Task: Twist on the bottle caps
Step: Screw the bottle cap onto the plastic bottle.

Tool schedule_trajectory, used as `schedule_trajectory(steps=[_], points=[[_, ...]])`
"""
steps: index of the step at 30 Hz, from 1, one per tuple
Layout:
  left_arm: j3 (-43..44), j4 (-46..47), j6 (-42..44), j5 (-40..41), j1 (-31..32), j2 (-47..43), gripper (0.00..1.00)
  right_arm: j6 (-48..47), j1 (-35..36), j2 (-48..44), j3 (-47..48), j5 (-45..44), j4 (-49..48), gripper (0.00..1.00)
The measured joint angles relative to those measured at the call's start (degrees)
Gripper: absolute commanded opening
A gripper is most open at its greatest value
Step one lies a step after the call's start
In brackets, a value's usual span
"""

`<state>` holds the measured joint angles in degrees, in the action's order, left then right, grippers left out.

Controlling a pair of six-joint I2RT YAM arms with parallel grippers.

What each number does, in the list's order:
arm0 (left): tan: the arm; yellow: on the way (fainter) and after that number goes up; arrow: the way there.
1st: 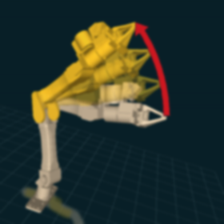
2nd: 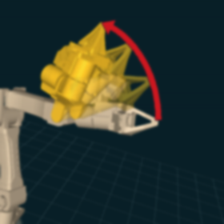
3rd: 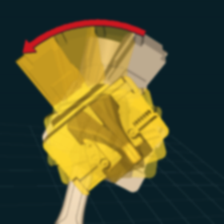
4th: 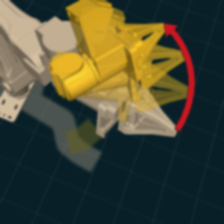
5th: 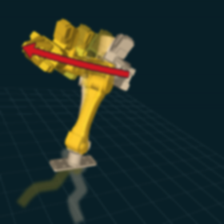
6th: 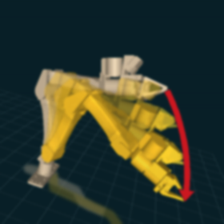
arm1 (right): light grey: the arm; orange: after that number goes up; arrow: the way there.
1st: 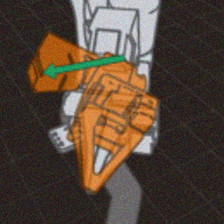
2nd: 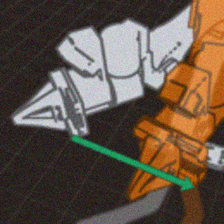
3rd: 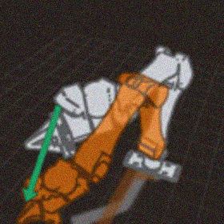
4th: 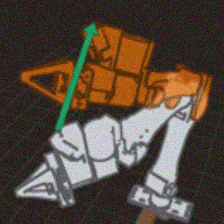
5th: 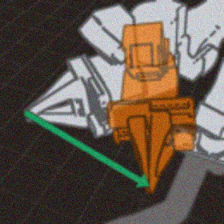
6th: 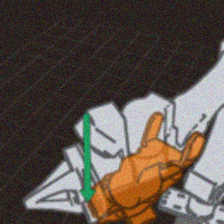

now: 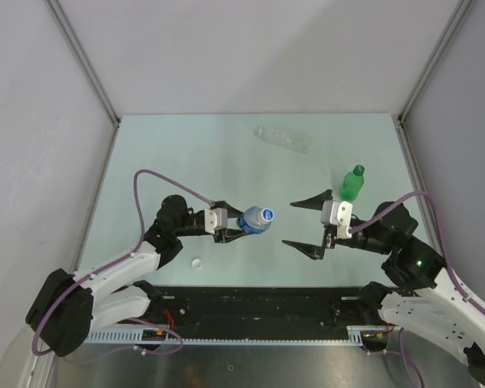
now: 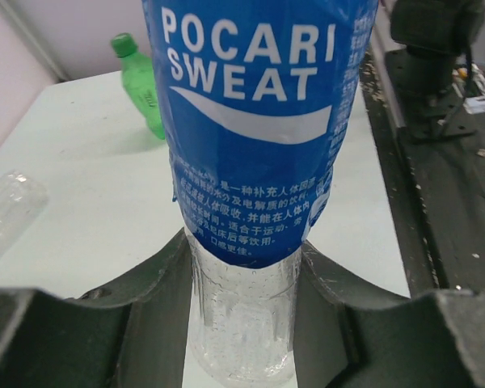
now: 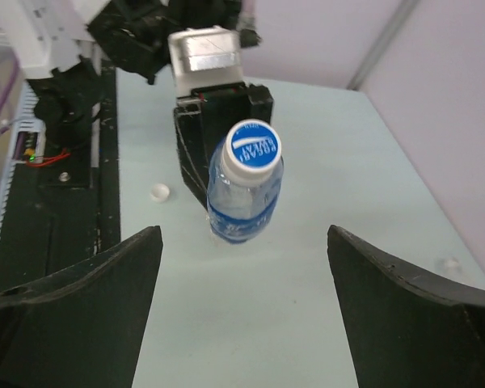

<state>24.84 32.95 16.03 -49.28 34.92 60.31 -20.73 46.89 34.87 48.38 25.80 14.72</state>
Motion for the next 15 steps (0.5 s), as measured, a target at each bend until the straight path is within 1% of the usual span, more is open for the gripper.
schedule_trajectory(steps=[5,15], points=[[0.0,-2.3,1.5,-4.5,-0.2,0.0,0.00,-3.3,0.0,3.9,0.0,6.7,-3.2,0.82],[0.0,-5.8,3.6,-6.6,-0.3,0.0,0.00,-2.5,-0.1,9.9,0.0,13.5,-12.0,0.64]])
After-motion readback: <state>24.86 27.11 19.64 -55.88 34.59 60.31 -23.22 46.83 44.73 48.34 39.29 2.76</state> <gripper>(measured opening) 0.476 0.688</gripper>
